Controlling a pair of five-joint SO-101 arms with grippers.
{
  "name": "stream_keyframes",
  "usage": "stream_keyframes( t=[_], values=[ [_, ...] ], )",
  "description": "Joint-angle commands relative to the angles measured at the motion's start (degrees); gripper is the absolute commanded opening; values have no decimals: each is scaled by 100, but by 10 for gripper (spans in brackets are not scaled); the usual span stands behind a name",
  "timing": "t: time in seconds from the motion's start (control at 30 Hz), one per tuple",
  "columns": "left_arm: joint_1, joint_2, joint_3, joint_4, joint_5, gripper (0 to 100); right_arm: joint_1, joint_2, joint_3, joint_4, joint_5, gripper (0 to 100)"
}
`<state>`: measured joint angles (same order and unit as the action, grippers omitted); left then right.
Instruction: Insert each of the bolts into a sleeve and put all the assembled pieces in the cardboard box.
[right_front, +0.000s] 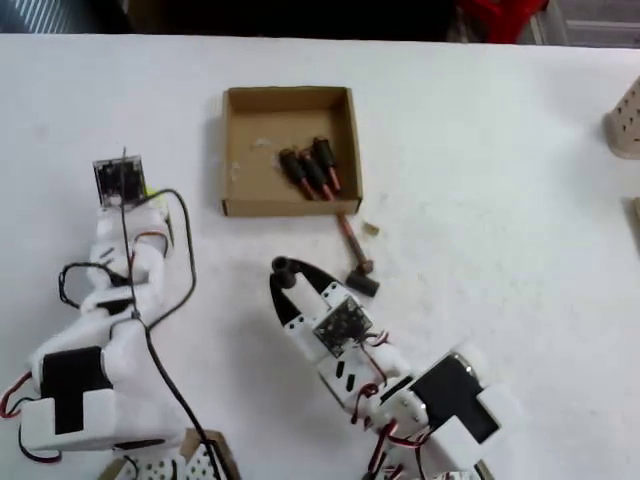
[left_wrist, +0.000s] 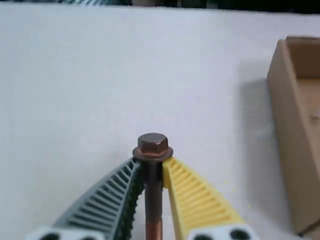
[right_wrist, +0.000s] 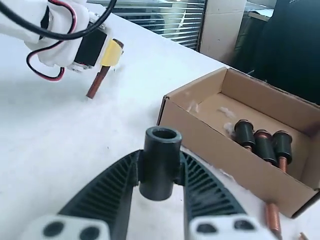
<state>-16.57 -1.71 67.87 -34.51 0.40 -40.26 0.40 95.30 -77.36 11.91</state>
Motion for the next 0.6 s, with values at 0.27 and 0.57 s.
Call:
stream_keyframes(
  t=[0.27,0.57],
  values=[
    [374,-338,527,-3938,-62,22,57,-22,-97,13,53,17],
    [1156,-338,1837,-6215,-62,22,66,-22,-123,13,53,17]
  ],
)
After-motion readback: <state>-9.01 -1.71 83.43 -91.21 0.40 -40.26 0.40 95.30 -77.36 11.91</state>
